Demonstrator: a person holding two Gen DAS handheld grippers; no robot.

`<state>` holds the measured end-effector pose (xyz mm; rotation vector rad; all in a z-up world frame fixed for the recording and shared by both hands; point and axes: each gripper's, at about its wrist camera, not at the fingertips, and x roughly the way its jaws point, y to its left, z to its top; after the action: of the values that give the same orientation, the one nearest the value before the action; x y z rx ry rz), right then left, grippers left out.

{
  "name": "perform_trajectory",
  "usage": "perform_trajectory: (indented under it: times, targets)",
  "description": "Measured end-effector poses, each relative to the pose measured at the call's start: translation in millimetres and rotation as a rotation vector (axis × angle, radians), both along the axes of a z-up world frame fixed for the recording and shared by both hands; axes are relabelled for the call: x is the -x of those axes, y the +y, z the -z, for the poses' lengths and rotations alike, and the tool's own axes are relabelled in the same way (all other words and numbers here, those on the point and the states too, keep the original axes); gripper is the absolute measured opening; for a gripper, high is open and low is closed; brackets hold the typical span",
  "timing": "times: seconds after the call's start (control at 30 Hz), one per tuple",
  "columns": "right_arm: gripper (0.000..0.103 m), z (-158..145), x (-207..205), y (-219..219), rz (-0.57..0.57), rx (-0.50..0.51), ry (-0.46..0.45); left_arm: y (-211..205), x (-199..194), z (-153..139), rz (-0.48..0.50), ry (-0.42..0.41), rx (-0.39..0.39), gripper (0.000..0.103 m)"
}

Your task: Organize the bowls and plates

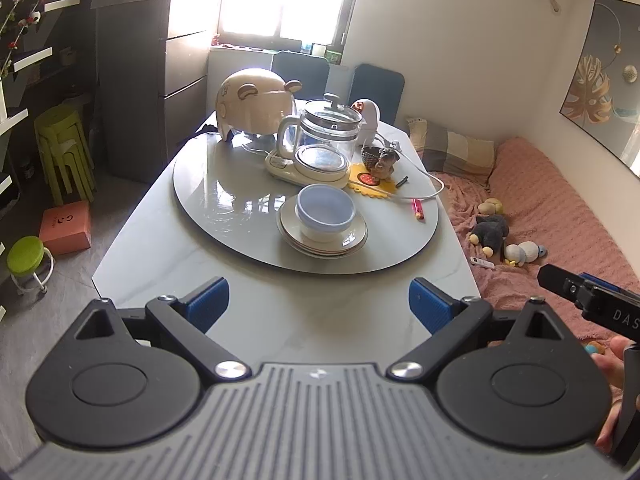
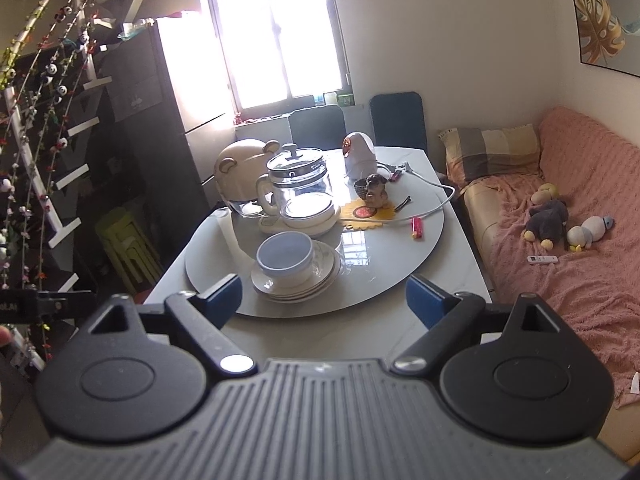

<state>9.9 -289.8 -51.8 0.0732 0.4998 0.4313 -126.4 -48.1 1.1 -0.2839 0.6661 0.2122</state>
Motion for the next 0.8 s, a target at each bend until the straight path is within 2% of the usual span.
perform_trajectory:
  times: [0.13,0.8]
  targets:
    - [0.09,-0.1,1.3,-2.7,0.003,-0.002,0.004,2.2,1.7,-0.2,0.002,-0.004,0.017,0.098]
    - [0.09,0.2,9.0,-4.7,0.004,-0.011,0.003,1.7,7.2,-6.4,0.043,-0.017,-0.006,0.098]
